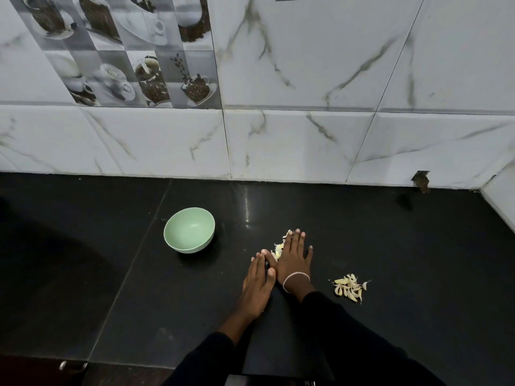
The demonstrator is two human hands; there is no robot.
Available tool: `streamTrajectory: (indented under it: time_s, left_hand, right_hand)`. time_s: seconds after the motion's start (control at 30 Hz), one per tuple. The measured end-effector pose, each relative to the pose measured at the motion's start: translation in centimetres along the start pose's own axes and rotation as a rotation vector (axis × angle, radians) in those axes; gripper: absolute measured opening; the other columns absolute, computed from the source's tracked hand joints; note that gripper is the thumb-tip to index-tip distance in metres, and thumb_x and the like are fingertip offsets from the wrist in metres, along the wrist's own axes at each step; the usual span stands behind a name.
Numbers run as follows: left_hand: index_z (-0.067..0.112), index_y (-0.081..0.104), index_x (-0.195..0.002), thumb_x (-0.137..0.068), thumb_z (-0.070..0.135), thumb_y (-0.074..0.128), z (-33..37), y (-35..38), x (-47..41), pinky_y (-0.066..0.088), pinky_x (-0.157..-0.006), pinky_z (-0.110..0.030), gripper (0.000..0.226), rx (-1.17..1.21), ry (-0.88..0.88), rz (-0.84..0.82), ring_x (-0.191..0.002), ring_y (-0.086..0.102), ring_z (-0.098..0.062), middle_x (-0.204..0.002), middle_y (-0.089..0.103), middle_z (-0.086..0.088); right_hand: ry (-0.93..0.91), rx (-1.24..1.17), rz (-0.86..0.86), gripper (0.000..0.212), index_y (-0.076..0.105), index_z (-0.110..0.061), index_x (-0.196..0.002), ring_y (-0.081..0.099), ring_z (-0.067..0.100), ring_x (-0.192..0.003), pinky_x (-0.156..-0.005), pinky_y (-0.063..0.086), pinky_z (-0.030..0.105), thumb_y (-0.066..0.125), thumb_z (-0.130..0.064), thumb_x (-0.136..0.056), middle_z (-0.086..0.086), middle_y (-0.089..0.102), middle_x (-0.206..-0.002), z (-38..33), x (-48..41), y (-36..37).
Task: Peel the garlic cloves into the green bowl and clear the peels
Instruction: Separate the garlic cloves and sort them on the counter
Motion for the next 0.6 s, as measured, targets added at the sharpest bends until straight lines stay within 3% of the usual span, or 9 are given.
streamTrajectory:
  time_s: [0.17,0.37,0.6]
  left_hand:
    - [0.027,0.008,-0.161,-0.107,0.050,0.026,-0.3,-0.3,0.1,0.002,-0.119,-0.026,0.062,0.122,-0.057,0.035,-0.148,-0.006,0.008,-0.168,0.001,0.016]
    - [0.024,0.014,-0.160,-0.108,0.042,0.029,-0.5,-0.7,0.3,0.008,-0.127,-0.038,0.058,0.265,-0.063,0.112,-0.152,0.002,0.001,-0.168,0.007,0.012]
    - [0.020,0.012,-0.160,-0.101,0.060,0.027,-0.1,-0.9,0.2,0.008,-0.127,-0.035,0.073,0.317,-0.079,0.131,-0.153,0.002,-0.003,-0.168,0.008,0.008]
  right_hand:
    - [0.073,-0.158,0.074,0.114,-0.002,-0.005,-0.159,-0.015,0.026,-0.154,-0.124,0.007,0.050,0.023,-0.087,-0.084,0.013,-0.007,-0.168,1.7,1.3,-0.7]
    - [0.086,-0.034,0.094,0.122,-0.003,-0.002,-0.158,-0.016,0.028,-0.154,-0.124,0.001,0.051,0.001,-0.092,-0.076,0.016,-0.011,-0.167,2.4,4.9,1.3]
    - [0.125,-0.046,0.088,0.114,0.004,-0.001,-0.159,-0.007,0.033,-0.155,-0.122,0.009,0.059,0.006,-0.087,-0.084,0.020,0.000,-0.167,-0.3,1.8,2.0]
Point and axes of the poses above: each hand's wrist, its own x-axis away from the middle knuckle, its own y-axis out of the palm, z = x × y, the point moved 6 cm from there along -x, towards the middle knuckle
